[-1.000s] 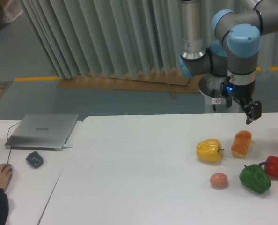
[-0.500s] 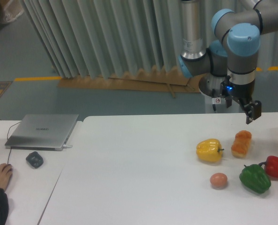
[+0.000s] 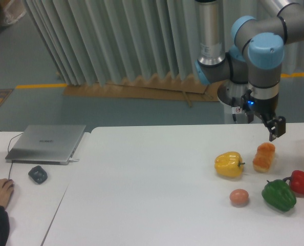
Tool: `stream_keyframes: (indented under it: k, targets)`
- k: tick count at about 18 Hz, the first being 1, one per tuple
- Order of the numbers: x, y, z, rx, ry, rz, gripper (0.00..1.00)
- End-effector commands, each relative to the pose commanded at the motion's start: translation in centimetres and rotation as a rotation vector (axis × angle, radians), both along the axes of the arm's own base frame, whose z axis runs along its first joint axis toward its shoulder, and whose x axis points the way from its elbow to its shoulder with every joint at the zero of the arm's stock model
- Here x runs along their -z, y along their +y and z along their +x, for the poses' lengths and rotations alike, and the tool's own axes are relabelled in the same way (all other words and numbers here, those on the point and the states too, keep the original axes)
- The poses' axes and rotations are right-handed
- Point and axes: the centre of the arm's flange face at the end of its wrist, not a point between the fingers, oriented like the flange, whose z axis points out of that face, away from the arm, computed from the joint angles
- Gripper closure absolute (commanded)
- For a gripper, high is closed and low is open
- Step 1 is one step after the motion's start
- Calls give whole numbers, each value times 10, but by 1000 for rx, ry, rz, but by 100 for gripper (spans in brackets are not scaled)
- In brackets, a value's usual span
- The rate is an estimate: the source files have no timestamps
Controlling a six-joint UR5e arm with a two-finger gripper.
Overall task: Place the yellow pepper in a basket
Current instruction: 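Lower the gripper down onto the yellow bell pepper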
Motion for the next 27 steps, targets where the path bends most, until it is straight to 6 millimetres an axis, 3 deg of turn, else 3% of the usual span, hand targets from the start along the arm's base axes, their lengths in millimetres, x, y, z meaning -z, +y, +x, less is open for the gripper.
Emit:
stream_keyframes:
  k: [3,5,9,11,14,15,17,27]
  targets:
    - [25,16,20,96,51,-130,0]
    - [28,19,25,101,33,-119,0]
    - [29,23,27,59,-45,-35,0]
    - [26,17,10,-29,-166,112,0]
    - [32,23,11,-23,-172,129,0]
    - [43,26,11,-17,-165,134,0]
    - [69,27,30,11,-177,97,0]
    - [69,34,35,46,-91,79,0]
